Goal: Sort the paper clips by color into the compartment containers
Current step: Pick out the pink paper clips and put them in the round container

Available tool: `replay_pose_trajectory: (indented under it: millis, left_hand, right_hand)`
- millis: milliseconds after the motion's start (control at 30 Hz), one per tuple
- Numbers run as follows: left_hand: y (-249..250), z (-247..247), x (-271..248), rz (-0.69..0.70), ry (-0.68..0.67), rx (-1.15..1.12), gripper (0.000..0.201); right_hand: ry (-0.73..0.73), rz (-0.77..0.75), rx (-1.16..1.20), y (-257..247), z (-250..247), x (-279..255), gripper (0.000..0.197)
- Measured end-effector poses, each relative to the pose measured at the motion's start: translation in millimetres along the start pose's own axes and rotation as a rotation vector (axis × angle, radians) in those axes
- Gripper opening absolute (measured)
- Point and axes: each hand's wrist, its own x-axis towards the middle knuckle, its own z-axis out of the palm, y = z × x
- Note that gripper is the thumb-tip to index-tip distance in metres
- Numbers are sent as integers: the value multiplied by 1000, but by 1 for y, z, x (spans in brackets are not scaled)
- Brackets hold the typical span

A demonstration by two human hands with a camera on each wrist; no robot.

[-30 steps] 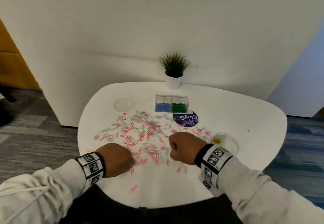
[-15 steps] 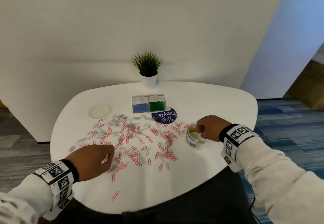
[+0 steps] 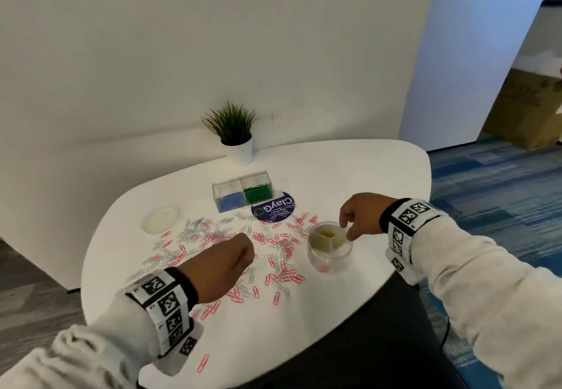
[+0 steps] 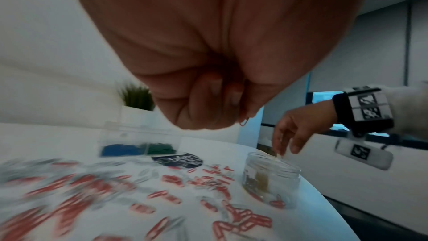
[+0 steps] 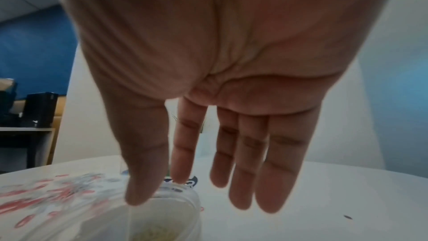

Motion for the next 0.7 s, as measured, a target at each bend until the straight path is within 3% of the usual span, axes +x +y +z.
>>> replay_pose_trajectory:
  millis: [233,367,533,633,700]
  left_hand:
    - [72,16,79,130,-23,32,13]
    - [93,25,107,137,-61,113,14]
    - [106,33,119,162,-196,261,27]
    - [105,29,118,181,-196,227,38]
    - [100,24,113,175,-149,161,34]
  right_hand:
    - [-62,-33,-87,-19,17,-2,42]
    - [-68,-58,-89,-19,21,2,50]
    - [-83,-64,-66,-13,20,6,55]
    - [-71,-62,-63,-8,21,5,56]
    - [-65,-52,-75,-5,21,5,56]
